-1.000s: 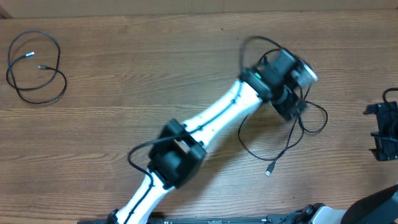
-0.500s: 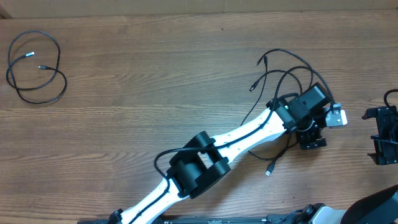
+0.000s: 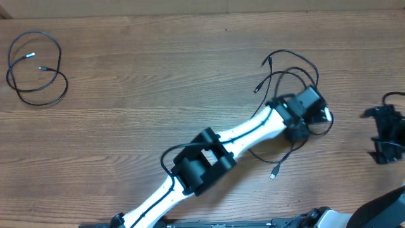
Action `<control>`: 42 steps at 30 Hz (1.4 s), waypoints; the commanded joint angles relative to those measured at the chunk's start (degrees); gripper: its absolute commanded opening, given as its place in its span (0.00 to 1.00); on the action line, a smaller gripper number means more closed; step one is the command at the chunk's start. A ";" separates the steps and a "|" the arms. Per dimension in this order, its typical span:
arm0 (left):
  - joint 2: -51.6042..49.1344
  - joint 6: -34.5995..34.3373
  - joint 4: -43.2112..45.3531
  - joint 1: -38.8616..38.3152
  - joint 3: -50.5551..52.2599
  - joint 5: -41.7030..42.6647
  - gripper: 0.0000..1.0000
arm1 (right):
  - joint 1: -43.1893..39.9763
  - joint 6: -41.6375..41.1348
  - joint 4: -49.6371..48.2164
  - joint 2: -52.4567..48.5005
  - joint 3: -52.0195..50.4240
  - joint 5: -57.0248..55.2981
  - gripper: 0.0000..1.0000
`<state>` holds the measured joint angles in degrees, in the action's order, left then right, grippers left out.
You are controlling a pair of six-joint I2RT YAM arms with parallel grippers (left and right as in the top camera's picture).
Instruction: Untangle cables
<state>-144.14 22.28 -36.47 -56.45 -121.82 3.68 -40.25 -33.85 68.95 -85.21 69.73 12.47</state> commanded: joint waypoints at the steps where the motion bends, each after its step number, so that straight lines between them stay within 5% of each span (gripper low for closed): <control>1: 9.60 0.39 -3.67 5.97 -0.24 -3.85 0.78 | 3.61 7.08 -10.34 0.24 -10.01 12.15 1.00; 9: 17.81 -1.25 -9.27 14.64 -0.24 -3.58 0.82 | 8.28 9.07 -34.07 0.22 -26.38 21.90 0.95; 11: 20.02 -3.23 -9.57 17.18 -0.24 -2.40 0.83 | 11.43 7.72 -40.11 0.00 -28.55 21.92 0.85; 25: 22.45 -4.33 -15.19 26.08 -0.24 3.85 0.82 | 19.56 6.25 -53.18 -8.96 -29.33 14.51 0.56; 32: 22.45 -7.54 -16.31 30.12 -0.24 9.51 0.84 | 19.56 6.29 -55.49 -9.09 -29.11 18.45 0.04; 42: 22.43 -7.54 -16.50 35.87 -0.22 29.29 0.90 | 22.75 8.90 -54.10 -6.25 -23.93 38.32 0.04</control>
<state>-123.85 15.42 -52.77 -22.31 -121.56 23.16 -20.16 -26.15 14.57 -94.08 42.52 42.72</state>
